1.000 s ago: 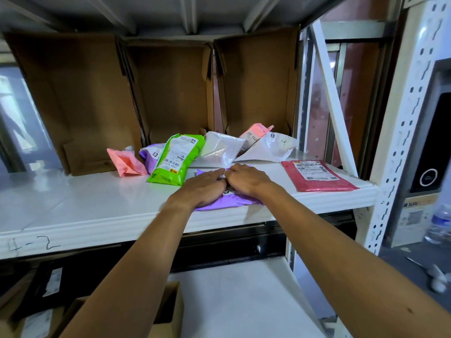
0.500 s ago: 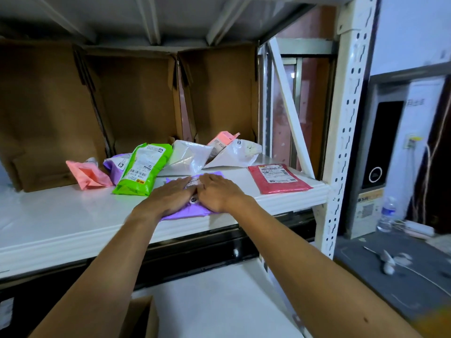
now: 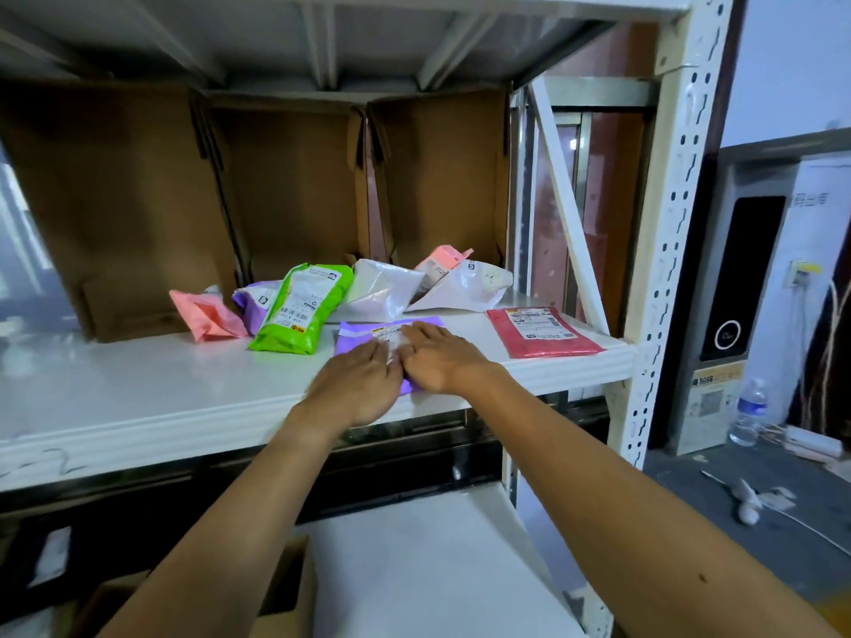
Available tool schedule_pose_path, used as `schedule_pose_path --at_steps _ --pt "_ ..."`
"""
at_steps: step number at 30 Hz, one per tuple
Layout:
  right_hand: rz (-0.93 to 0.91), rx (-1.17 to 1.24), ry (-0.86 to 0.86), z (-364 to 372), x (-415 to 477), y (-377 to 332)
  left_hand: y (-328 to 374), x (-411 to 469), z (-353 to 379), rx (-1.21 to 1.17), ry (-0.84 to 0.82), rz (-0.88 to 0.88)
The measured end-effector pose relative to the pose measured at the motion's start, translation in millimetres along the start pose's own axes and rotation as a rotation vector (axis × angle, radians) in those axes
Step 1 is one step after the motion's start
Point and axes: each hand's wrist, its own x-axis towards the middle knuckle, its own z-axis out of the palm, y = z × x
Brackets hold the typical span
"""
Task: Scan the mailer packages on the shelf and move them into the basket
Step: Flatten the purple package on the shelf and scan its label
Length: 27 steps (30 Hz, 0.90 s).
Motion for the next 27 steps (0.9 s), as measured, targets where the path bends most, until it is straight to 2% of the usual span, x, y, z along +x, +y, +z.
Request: schedule_pose_path --at_steps 3,10,15,18,22,27 --pt "-0.009 -0.008 -0.012 -2 -4 -2 9 -5 -9 -0.024 0.022 -0.051" --pt "0.038 -0.041 -0.052 0 -4 9 -2 -9 -11 -0.228 -0.088 -0.256" --pt "0.005 -0.075 -0.089 -10 -23 14 1 -16 -23 -0.297 -0.128 -0.300" --pt "0.021 -0.003 -0.089 -11 -18 16 2 -18 -25 -0.315 -0.140 -0.322" --pt "0.128 0.157 -0.011 -7 -8 20 6 -20 -26 -0.351 -0.134 -0.365" --pt "0.110 -0.018 0.120 11 -10 18 11 -16 -27 -0.303 -0.137 -0.413"
